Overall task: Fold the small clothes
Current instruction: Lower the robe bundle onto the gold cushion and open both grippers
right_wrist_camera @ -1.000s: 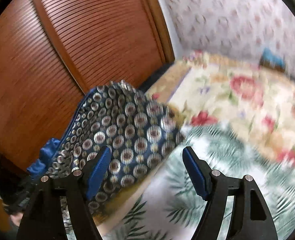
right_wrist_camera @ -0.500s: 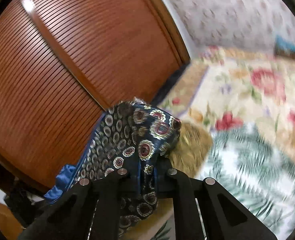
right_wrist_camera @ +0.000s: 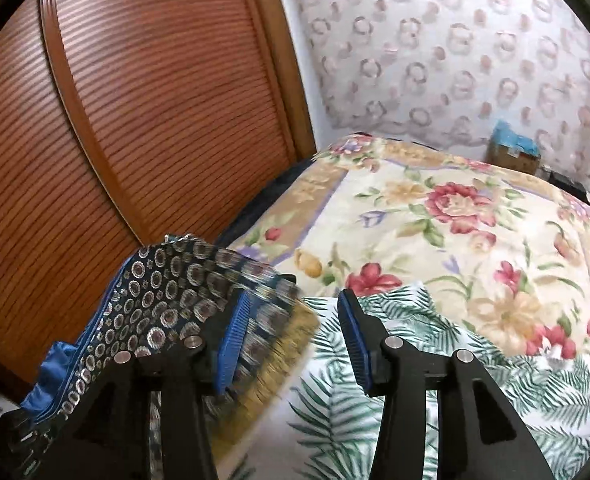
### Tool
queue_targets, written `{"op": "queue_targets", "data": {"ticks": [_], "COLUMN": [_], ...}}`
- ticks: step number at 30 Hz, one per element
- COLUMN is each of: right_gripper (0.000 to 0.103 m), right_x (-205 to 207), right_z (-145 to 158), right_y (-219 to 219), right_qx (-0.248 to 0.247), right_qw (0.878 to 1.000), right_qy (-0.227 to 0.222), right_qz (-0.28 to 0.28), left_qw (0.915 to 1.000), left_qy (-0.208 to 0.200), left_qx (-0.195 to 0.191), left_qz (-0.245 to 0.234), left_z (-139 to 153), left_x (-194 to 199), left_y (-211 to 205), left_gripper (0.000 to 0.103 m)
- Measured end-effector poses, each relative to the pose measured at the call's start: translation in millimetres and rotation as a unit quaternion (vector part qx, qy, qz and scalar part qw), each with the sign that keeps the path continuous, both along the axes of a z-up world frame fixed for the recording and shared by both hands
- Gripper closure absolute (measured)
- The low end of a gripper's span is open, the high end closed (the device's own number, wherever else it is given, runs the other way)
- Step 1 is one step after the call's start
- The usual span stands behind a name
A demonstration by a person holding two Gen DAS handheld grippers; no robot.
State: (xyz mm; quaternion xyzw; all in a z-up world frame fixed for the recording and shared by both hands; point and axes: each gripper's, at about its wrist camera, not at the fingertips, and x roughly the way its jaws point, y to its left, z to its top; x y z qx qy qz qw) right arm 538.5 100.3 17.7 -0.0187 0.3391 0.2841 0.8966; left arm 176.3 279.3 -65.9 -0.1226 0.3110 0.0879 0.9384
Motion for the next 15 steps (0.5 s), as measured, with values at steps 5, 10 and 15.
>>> {"op": "queue_targets", "data": {"ticks": [5,10,15], "right_gripper": [0.055,0.055,0.054], "right_x": [-50,-116,-184], "right_z": [9,16,24], "right_y": [-30,-57,-95], "right_qx": [-0.023,-0.029,-0.002], "right_qw": [0.999,0.998,0.997], "right_qy": [-0.031,-0.052,-0.07], "right_qz": [-0.013,-0.011,-0.015], "left_qw": [0.9993,0.9978,0.9952], "left_qy": [-0.014,-0.033,-0.057], "left_qx": [0.033,0.056,0.068], "left_qz": [0.003,-0.012,-0.041], "left_z": [17,38,59], "left_x": [-14,-26,-37], "left_y": [-12,-35,-69], "left_gripper": [0.084,0.066,0.05]}}
